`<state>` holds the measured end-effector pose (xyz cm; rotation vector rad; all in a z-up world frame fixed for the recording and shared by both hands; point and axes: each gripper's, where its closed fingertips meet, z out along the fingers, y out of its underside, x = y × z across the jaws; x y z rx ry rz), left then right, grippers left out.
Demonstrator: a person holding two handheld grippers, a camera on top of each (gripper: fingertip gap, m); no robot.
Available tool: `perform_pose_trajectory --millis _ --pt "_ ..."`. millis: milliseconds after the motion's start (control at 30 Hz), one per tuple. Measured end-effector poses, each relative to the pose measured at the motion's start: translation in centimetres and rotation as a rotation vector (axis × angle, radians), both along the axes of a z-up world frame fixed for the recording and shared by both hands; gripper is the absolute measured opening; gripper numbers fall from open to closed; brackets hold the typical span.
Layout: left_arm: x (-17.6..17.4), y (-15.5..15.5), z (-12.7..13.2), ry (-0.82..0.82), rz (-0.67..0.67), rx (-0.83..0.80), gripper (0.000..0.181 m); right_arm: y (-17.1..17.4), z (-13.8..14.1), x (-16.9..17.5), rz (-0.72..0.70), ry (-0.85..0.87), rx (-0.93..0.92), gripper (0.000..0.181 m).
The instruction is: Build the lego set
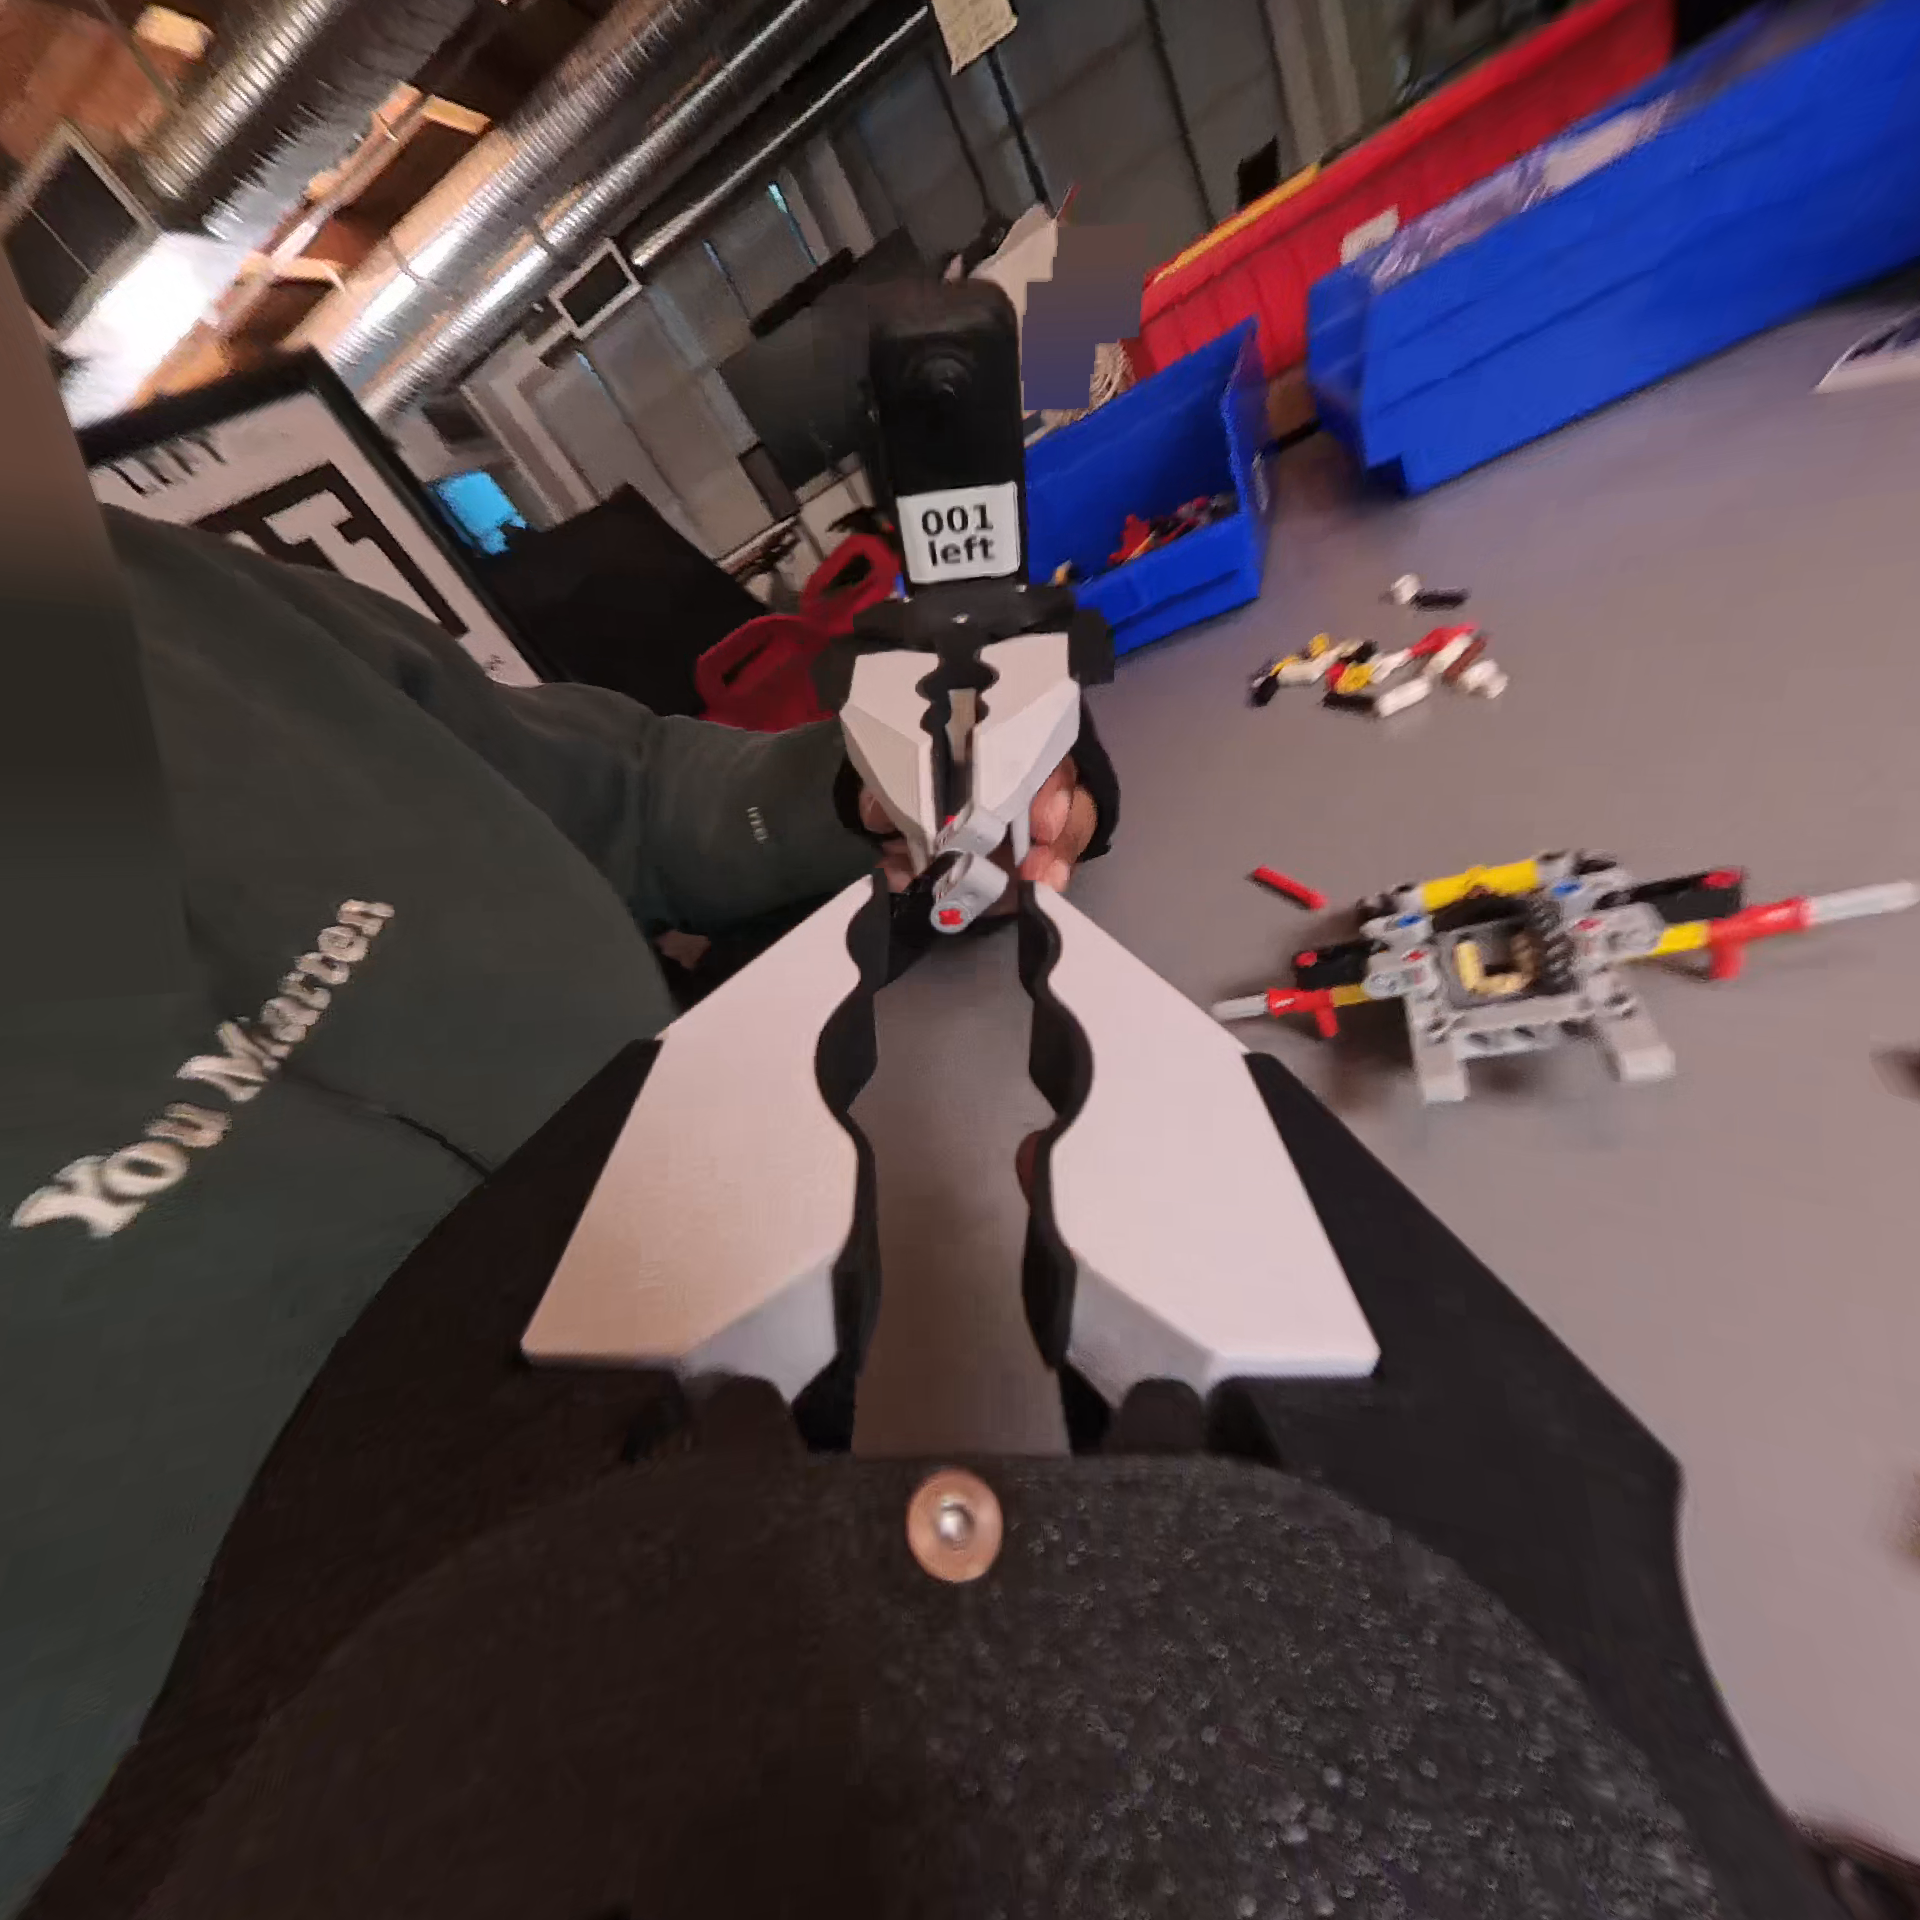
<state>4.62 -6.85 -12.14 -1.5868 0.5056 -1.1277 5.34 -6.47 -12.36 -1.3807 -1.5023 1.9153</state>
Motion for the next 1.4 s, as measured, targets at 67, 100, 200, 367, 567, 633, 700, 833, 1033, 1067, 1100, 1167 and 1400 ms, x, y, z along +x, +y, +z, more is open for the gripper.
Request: perform_pose_trajectory --millis 67,100,200,367,567,633,700,833,1033,1067,1100,1167,1400 --pt "-0.3 0.2 0.0 -0.051 -0.003 -0.049 0.001 0.7 0.9 -0.2 -0.103 0.113 0.169 0.030" --pt "-0.4 0.3 -0.1 -0.073 -0.003 -0.071 0.001 0.8 1.3 -0.2 -0.143 0.170 0.266 0.034" --pt "-0.6 0.5 0.0 -0.135 -0.011 -0.116 0.002 0.4 0.7 -0.3 -0.191 0.208 0.516 0.049" --pt "-0.3 0.6 -0.2 -0.149 -0.024 -0.134 0.001 0.0 -0.2 -0.9 -0.211 0.194 0.627 0.048" --pt "-0.1 0.5 -0.2 -0.160 -0.039 -0.138 0.001 -0.2 -0.2 -0.7 -0.200 0.194 0.641 0.032" --pt "0.0 0.4 -0.2 -0.158 -0.044 -0.131 0.001 -0.2 -0.2 -0.6 -0.190 0.190 0.626 0.032" --pt "0.1 0.2 0.1 -0.151 -0.049 -0.107 0.001 -0.4 0.1 -0.5 -0.177 0.192 0.588 0.032" --pt "0.1 0.1 0.4 -0.053 -0.010 0.000 0.014 -0.7 0.7 0.0 -0.124 0.185 0.450 0.032" --pt "1.0 -0.6 0.3 0.075 -0.003 0.133 0.028 -1.5 0.6 0.3 -0.032 0.134 0.304 0.032" --pt "1.1 -0.7 0.3 0.085 -0.008 0.140 0.028 -1.7 0.6 0.3 -0.025 0.129 0.293 0.032" --pt "1.2 -0.8 0.2 0.095 -0.012 0.143 0.025 -1.8 0.5 0.3 -0.017 0.122 0.284 0.032" --pt "1.4 -0.9 0.0 0.111 -0.021 0.145 0.016 -2.0 0.4 0.4 0.002 0.111 0.272 0.032" --pt "1.2 -0.8 -0.1 0.100 -0.025 0.109 0.013 -1.9 0.3 0.2 -0.007 0.116 0.265 0.032"
